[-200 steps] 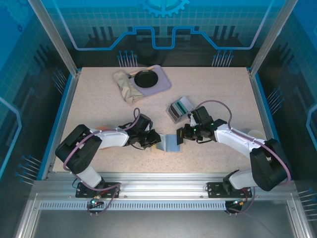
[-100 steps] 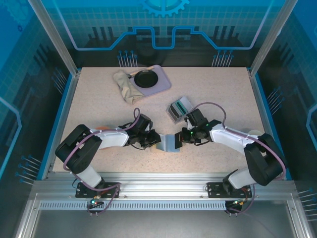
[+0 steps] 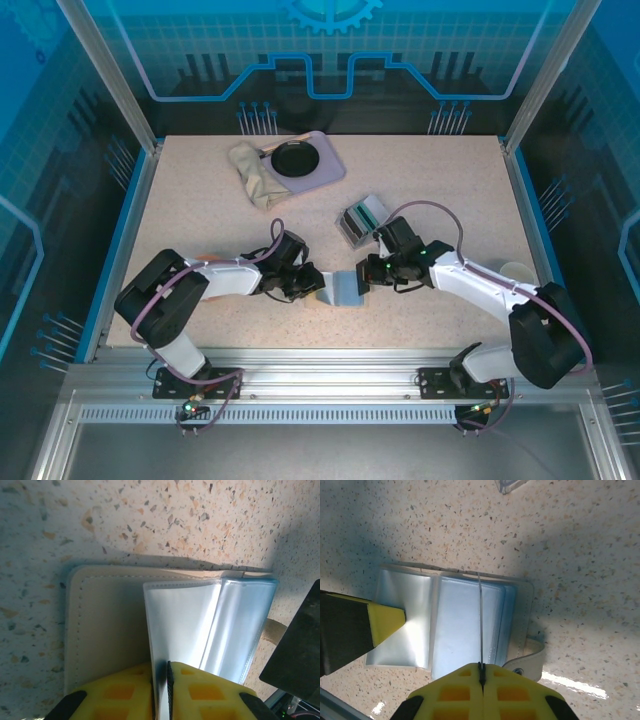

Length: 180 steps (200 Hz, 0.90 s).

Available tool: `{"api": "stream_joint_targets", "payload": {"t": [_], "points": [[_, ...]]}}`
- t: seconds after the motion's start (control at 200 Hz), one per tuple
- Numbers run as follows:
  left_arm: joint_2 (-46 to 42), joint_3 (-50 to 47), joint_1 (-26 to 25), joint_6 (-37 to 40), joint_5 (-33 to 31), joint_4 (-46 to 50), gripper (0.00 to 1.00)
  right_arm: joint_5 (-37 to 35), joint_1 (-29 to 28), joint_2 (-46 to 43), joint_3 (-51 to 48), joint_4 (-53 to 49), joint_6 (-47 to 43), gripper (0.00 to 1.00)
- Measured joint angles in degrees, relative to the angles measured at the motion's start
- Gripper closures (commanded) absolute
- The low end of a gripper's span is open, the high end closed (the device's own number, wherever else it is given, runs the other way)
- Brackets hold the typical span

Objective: Put the credit cards into the card holder
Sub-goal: Flip over the card slot in the card holder.

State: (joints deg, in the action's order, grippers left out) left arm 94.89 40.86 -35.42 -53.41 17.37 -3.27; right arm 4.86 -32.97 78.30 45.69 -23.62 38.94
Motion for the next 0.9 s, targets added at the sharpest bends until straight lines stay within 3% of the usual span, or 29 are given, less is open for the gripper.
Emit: {"api": "stream_joint_targets", "payload": {"t": [0.64, 0.9], "points": [[0.0, 0.0, 0.0, 0.0, 0.0, 0.0, 0.84, -1.4, -0.5, 3.8, 0.0, 0.3, 0.5, 0.99], [0.0, 0.0, 0.0, 0.0, 0.0, 0.0, 0.84, 1.4, -0.5, 3.9, -1.1, 4.5, 3.1, 0.99]]}}
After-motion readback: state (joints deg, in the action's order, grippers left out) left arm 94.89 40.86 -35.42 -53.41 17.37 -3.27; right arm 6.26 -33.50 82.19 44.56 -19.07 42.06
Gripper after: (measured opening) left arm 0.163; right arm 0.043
